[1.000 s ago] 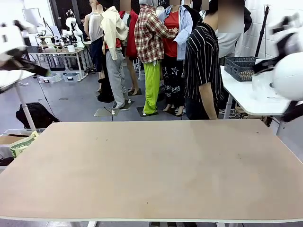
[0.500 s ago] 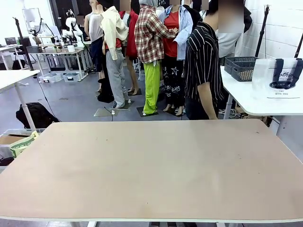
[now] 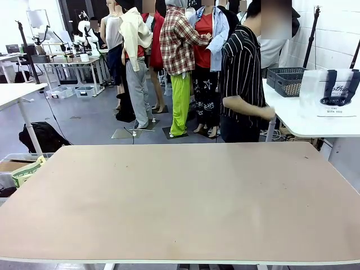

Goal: Transfer purchased items from the store into the shopping bag.
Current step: Open the Reusable shopping bag in the center of the table.

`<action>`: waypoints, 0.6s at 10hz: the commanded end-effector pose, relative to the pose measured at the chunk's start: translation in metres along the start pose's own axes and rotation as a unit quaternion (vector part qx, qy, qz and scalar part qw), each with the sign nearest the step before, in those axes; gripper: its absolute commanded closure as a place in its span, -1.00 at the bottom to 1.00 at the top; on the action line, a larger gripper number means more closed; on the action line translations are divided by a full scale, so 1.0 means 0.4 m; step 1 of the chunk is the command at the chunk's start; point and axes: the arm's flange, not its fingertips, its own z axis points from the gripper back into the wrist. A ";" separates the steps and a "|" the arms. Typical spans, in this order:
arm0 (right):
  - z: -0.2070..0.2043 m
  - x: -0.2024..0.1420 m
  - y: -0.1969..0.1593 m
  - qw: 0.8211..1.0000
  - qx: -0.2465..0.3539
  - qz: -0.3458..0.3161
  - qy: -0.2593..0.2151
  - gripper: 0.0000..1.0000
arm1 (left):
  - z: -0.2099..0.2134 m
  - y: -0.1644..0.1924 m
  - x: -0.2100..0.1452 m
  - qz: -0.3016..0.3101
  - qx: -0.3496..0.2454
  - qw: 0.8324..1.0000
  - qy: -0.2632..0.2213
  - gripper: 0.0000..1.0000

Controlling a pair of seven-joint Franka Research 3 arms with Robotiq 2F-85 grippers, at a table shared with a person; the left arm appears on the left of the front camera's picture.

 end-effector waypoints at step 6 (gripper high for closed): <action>0.009 0.002 0.004 1.000 -0.004 0.009 0.005 -1.00 | 0.002 0.009 -0.002 -0.009 0.005 1.000 0.000 -1.00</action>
